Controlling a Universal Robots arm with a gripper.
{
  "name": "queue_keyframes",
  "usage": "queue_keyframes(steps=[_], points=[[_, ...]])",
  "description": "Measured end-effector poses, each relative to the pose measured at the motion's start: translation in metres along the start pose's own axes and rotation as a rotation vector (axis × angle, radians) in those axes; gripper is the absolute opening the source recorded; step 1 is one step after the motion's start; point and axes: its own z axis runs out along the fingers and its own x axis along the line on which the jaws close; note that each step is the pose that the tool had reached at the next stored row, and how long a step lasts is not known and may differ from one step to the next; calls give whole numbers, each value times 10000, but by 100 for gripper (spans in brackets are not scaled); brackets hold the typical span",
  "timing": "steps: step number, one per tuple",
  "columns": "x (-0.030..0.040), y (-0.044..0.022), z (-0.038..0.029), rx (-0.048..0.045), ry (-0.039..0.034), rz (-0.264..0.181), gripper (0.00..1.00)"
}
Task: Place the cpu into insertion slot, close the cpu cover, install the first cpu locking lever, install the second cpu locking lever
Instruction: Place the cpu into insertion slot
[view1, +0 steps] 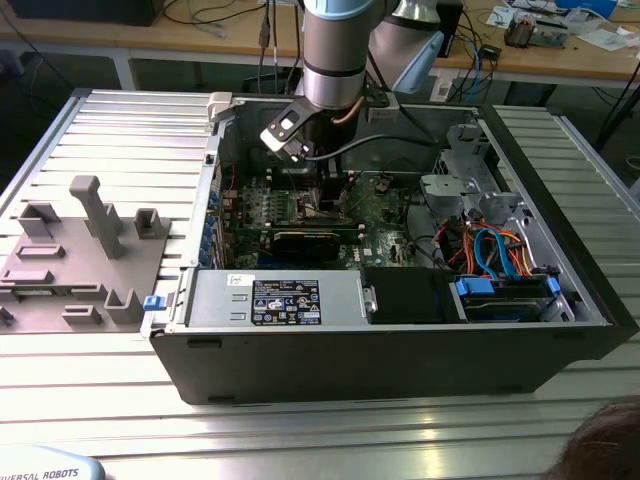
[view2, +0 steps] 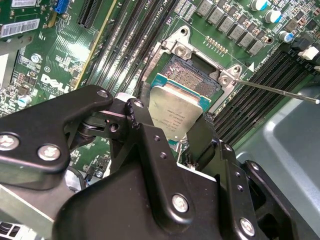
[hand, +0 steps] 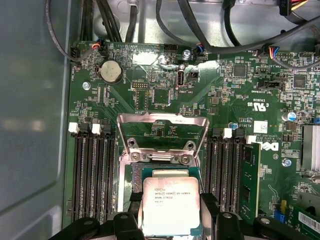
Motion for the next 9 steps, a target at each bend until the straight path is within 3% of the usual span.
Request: queue_keyframes(steps=[2, 9], points=[[5, -2, 87, 1, -1, 0, 54], [16, -3, 93, -1, 0, 2, 54]])
